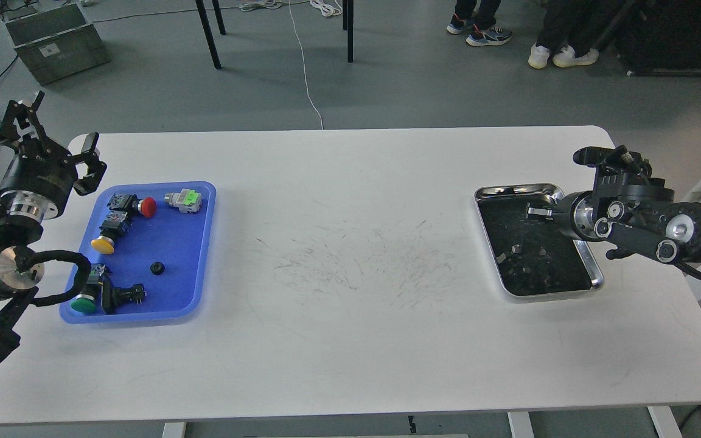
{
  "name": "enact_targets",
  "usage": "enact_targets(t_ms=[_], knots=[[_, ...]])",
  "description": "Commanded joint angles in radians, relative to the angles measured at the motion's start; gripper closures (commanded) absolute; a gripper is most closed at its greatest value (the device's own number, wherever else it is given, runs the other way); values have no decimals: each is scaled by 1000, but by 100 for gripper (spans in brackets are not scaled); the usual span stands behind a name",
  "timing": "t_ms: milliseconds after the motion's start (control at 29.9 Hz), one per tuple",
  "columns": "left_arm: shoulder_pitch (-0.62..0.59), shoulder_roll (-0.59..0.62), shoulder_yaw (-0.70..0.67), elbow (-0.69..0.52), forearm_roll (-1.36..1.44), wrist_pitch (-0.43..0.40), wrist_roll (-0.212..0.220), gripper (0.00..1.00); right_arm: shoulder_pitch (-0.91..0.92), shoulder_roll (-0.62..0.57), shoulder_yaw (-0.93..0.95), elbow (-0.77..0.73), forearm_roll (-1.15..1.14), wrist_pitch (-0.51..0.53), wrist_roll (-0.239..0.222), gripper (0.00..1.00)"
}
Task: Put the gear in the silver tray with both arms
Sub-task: 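Lower the gear into the silver tray and open the right gripper, then raise and withdraw the right arm from the silver tray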
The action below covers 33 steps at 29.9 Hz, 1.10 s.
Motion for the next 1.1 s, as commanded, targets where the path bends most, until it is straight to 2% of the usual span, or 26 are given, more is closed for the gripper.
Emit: enact_targets(t_ms=[0,234,301,368,535,669,836,936,1070], knots=[[-1,0,0,0,0,0,0,2,-11,21,7,-7,2,-32,16,68],[-1,2,0,-1,0,0,0,2,-27,41,8,-7,5,-45,16,65],[-1,3,0,0,0,0,0,2,-25,41,19,-7,8,-45,18,54],[-1,3,0,0,0,0,-1,2,-21,40,54,-7,9,-45,18,37],[1,2,0,2,1,2,0,2,-14,23,161,3,17,-42,18,20],[-1,2,0,2,1,2,3,2,-14,-28,305,29,18,-41,18,18],[-4,5,1,3,3,-1,6,2,-28,-135,547,130,26,-47,24,17],[-16,3,9,31,27,-1,11,2,-79,-190,709,218,139,-50,65,17],[-36,2,15,51,66,-1,17,2,-163,-229,922,243,380,-49,102,17]])
